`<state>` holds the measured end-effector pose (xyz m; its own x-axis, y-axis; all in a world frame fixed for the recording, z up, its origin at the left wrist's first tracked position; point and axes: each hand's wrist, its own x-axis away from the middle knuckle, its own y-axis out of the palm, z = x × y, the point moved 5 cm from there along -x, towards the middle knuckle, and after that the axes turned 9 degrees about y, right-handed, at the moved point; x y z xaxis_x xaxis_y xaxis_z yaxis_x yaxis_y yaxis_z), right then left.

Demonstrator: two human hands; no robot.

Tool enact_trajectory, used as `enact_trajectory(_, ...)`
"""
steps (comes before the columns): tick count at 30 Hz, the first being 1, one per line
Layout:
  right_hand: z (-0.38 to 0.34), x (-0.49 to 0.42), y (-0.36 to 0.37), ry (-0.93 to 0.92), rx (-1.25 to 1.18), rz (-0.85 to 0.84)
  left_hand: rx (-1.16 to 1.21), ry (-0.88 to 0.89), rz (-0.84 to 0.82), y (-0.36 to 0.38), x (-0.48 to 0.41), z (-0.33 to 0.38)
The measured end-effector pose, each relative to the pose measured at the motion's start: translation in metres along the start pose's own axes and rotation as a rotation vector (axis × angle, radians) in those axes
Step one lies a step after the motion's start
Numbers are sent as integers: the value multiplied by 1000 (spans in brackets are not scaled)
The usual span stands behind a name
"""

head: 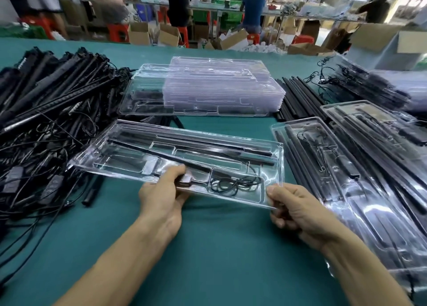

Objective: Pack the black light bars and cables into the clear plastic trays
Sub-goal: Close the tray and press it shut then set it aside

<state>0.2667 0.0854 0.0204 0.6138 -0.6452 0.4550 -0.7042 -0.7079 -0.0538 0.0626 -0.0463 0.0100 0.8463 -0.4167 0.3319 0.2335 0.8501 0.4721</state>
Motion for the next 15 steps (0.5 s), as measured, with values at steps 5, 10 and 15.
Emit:
enact_trajectory(5, 1, -7, 1, 16, -26, 42, 7, 45, -48, 1, -2, 4)
enact_trajectory(10, 0, -9, 5, 12, -121, 84, 45, 191, -71, 6, -6, 10)
enact_trajectory(15, -3, -10, 10, -86, -169, 148, 0, 267, -24, 6, -5, 11)
